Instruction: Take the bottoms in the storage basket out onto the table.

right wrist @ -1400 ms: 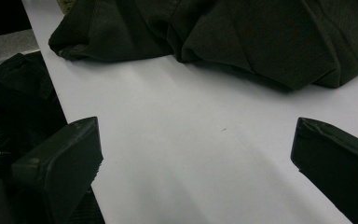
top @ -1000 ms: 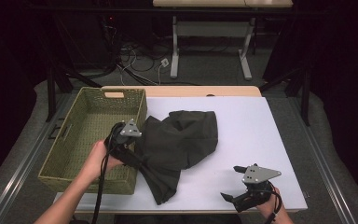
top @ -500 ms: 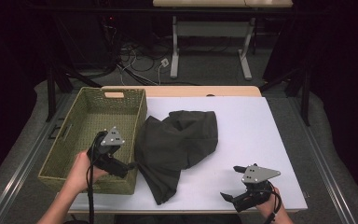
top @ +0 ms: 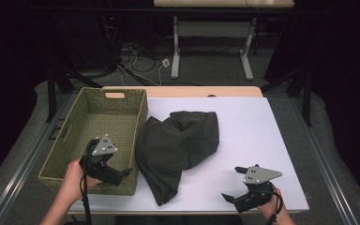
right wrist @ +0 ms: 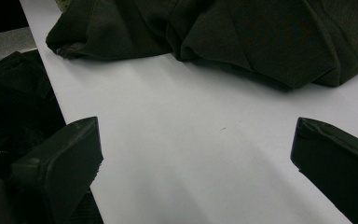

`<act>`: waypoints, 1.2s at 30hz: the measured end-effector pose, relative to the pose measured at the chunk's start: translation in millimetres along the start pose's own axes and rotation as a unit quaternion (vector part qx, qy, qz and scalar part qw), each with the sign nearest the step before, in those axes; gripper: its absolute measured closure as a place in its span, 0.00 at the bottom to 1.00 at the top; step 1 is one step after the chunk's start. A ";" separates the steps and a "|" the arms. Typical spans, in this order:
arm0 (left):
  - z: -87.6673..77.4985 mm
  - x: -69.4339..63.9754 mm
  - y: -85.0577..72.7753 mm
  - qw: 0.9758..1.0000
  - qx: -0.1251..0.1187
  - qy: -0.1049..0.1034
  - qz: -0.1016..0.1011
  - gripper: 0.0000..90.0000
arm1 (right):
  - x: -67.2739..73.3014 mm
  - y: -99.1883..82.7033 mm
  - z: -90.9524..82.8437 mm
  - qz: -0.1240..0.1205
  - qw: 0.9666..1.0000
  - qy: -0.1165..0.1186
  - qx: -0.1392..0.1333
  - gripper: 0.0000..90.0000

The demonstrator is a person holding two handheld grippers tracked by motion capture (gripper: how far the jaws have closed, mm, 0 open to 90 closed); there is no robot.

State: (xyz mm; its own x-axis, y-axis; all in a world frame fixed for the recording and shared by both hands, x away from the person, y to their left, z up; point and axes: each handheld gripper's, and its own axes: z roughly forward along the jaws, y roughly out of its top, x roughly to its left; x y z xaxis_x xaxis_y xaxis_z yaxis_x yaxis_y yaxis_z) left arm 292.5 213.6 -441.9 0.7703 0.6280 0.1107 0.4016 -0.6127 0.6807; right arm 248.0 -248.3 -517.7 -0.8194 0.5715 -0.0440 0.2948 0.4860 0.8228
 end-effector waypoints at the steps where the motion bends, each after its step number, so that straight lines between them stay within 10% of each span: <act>1: -1.2 -0.4 -1.6 1.000 -0.001 -0.001 -0.002 0.00 | 0.1 0.0 0.1 0.001 1.000 0.000 0.000 0.02; 36: -19.9 -9.9 -51.1 0.997 -0.054 0.028 -0.054 0.00 | -0.9 -0.7 1.0 0.000 1.000 -0.001 0.004 0.02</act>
State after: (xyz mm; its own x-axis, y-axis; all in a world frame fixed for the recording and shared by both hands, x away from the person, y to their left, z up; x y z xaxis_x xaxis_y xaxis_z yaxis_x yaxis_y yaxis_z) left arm 254.5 248.3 -463.4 0.6957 0.7149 0.0702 0.4225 -0.4863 0.7649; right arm 249.1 -248.6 -518.8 -0.8185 0.5728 -0.0445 0.2994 0.4914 0.8179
